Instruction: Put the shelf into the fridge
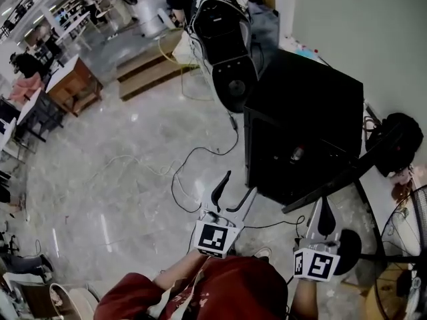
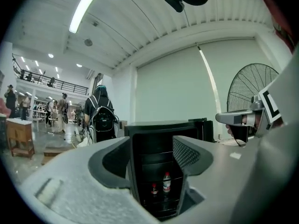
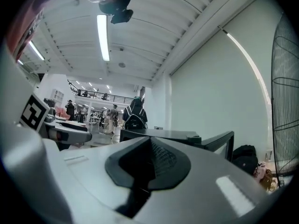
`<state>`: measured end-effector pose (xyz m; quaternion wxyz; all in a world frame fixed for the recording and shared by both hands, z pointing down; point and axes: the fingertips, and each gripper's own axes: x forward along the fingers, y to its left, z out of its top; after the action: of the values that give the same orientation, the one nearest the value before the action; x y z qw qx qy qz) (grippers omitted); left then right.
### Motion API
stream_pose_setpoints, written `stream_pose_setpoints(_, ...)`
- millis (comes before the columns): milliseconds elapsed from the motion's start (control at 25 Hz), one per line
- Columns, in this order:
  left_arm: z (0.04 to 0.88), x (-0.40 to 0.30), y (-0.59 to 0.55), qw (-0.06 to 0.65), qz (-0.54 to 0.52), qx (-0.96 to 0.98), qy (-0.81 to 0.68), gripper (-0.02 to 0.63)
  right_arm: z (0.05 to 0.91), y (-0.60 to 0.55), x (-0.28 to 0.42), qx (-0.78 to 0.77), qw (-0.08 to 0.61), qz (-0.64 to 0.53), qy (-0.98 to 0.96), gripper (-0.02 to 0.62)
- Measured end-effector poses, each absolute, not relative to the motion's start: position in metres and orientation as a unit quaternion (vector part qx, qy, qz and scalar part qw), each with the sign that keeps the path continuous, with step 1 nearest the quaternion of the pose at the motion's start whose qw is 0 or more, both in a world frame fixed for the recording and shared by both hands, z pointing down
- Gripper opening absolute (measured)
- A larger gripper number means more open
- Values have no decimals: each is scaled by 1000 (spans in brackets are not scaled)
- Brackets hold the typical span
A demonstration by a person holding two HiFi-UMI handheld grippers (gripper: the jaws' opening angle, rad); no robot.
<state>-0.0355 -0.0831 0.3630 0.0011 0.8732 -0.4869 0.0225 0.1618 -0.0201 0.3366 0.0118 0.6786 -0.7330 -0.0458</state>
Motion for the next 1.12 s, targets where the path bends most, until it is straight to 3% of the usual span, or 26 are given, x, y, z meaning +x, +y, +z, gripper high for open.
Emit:
stream_pose_setpoints(160, 361, -39, -88, -13, 21, 873, -487, 283, 332, -25, 154, 679, 10, -52, -733, 0)
stream_pose_setpoints(360, 360, -45, -93, -44, 46, 860, -507, 148, 329, -30, 147, 675, 8, -55, -735, 0)
stream_pose_setpoints(520, 363, -47, -96, -29, 41, 860, -507, 95, 331, -31, 144, 675, 7, -50, -736, 0)
stream_pose_setpoints(640, 363, -50, -97, -28, 33, 858, -512, 6, 332, -32, 141, 674, 5, -48, -738, 0)
stream_pose_setpoints(1120, 360, -46, -96, -42, 44, 862, -504, 6, 337, -35, 138, 668, 16, -54, -742, 0)
